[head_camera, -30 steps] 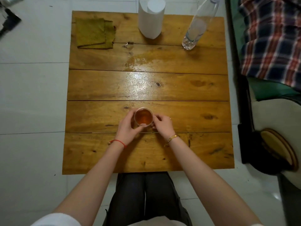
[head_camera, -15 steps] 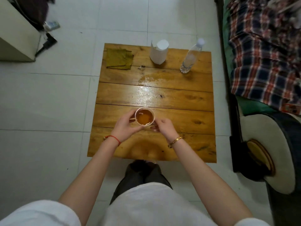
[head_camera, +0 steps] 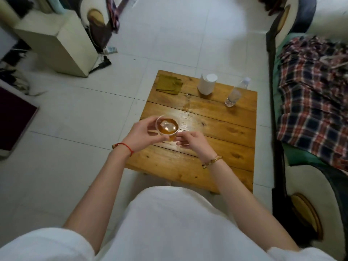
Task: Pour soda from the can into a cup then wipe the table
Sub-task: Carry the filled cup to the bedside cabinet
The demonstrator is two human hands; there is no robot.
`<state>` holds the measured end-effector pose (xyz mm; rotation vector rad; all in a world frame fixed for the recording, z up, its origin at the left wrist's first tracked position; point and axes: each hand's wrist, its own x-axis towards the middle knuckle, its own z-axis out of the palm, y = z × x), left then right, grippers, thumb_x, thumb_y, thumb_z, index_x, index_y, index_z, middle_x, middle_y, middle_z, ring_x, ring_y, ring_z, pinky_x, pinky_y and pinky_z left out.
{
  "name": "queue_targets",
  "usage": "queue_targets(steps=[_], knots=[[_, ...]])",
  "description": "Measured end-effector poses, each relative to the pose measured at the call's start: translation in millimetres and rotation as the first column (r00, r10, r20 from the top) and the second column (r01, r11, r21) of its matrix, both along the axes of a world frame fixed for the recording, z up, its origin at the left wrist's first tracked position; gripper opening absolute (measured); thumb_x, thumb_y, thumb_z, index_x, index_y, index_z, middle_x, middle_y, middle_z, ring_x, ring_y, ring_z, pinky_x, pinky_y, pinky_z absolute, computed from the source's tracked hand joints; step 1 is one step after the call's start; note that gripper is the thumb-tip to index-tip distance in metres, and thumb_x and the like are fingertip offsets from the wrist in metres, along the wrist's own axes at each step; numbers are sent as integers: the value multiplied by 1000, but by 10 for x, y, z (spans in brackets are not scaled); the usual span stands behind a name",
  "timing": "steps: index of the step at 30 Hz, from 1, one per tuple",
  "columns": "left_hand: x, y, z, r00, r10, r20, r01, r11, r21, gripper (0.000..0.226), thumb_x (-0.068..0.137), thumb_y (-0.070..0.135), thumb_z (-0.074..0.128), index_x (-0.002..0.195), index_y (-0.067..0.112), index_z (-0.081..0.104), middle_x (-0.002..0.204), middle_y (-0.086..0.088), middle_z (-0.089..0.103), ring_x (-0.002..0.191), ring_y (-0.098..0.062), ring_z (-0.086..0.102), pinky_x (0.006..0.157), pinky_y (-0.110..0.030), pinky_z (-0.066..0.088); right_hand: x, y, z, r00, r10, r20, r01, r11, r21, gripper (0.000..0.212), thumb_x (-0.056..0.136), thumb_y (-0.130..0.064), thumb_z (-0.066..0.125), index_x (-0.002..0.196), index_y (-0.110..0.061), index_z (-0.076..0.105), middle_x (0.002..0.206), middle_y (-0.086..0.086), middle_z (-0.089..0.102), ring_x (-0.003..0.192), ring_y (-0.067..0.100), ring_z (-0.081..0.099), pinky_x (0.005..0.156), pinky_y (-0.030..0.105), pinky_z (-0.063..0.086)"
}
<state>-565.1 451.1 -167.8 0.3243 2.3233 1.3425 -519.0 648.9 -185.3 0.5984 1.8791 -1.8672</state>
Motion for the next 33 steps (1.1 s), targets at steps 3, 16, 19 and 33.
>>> queue_targets(steps=[3, 16, 19, 33], knots=[[100, -219, 194, 999, 44, -16, -44, 999, 3, 65, 71, 28, 85, 130, 26, 57, 120, 8, 66, 112, -9, 62, 95, -33, 55, 2, -191, 160, 996, 80, -36, -80, 997, 1, 26, 100, -19, 48, 89, -17, 72, 87, 2, 74, 81, 15, 66, 69, 17, 56], [417, -1612, 515, 948, 317, -24, -317, 948, 2, 63, 73, 23, 84, 129, 23, 57, 120, 8, 65, 113, -7, 61, 94, -30, 55, -235, -1553, 329, 934, 348, -84, -348, 937, 8, 25, 99, -21, 52, 100, -7, 73, 94, 10, 75, 85, 20, 67, 84, 33, 56], [418, -2091, 483, 925, 381, -12, -380, 925, 12, 63, 72, 23, 85, 129, 24, 58, 122, 8, 64, 114, -6, 60, 95, -30, 55, -359, -2041, 313, 910, 405, -88, -406, 914, 10, 24, 100, -21, 50, 97, -10, 72, 93, 8, 75, 85, 19, 68, 84, 32, 55], [-132, -4482, 627, 860, 506, -60, -508, 861, -10, 64, 71, 23, 86, 129, 27, 59, 119, 9, 65, 111, 1, 59, 92, -22, 52, -1129, -4569, 429, 884, 458, -96, -465, 882, -76, 28, 98, -15, 50, 105, 2, 70, 94, 11, 73, 83, 19, 64, 75, 24, 53]])
